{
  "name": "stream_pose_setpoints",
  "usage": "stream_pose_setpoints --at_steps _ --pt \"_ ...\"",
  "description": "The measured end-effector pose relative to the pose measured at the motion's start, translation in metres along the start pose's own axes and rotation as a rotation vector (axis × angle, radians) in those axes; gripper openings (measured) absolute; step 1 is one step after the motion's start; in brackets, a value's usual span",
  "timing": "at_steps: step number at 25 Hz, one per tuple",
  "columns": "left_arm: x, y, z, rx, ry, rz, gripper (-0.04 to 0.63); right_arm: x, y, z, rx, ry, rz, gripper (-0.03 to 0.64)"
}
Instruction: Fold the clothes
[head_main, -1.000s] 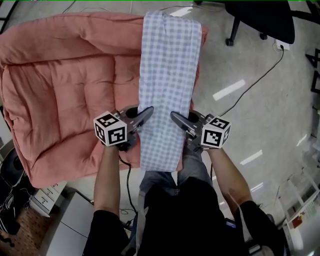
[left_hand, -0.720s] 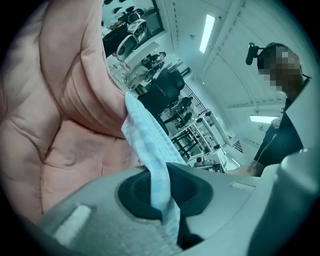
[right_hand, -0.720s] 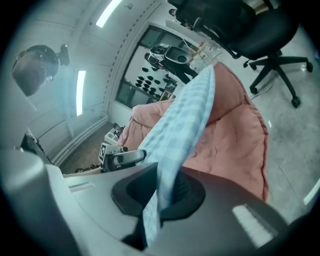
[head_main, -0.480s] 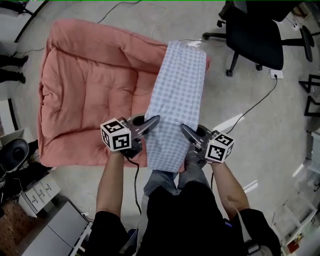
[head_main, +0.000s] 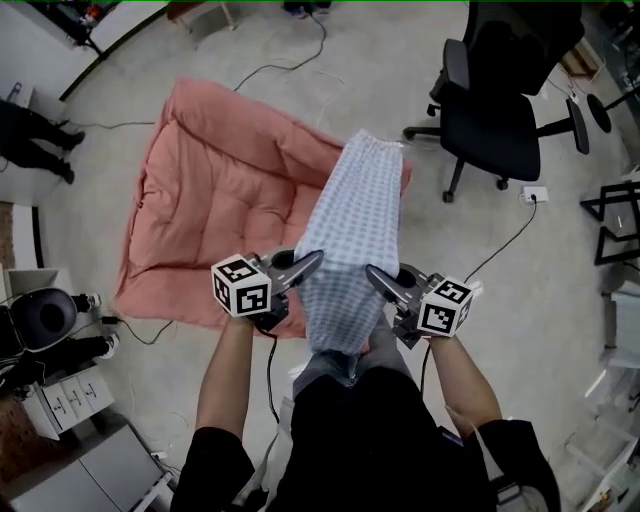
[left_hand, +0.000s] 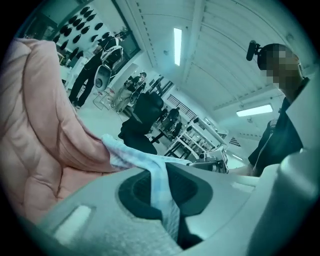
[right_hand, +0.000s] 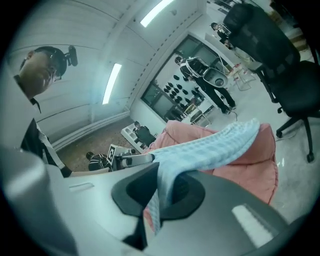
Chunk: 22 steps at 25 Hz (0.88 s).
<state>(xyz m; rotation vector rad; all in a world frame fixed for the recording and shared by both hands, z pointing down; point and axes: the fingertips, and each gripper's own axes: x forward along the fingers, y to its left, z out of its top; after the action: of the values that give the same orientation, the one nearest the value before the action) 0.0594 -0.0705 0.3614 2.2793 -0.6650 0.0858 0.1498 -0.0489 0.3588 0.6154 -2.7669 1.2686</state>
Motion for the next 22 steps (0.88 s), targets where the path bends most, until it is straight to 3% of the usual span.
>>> stream_pose_setpoints --at_steps 6,11,18,22 --pt "-0.033 -0.033 0.036 0.034 -0.109 -0.035 0.025 0.000 0.051 0.037 -0.127 -0.027 0.071 0.012" --pt "-0.071 -0.054 0.045 0.092 -0.140 0.011 0.025 0.015 0.084 0.042 -0.183 -0.029 0.100 0.012" --pt "-0.120 -0.093 0.101 0.072 -0.288 0.077 0.025 0.028 0.143 0.098 -0.194 -0.030 0.214 0.012" --pt "-0.135 -0.114 0.118 0.078 -0.312 0.113 0.025 0.034 0.167 0.121 -0.230 -0.016 0.281 0.014"
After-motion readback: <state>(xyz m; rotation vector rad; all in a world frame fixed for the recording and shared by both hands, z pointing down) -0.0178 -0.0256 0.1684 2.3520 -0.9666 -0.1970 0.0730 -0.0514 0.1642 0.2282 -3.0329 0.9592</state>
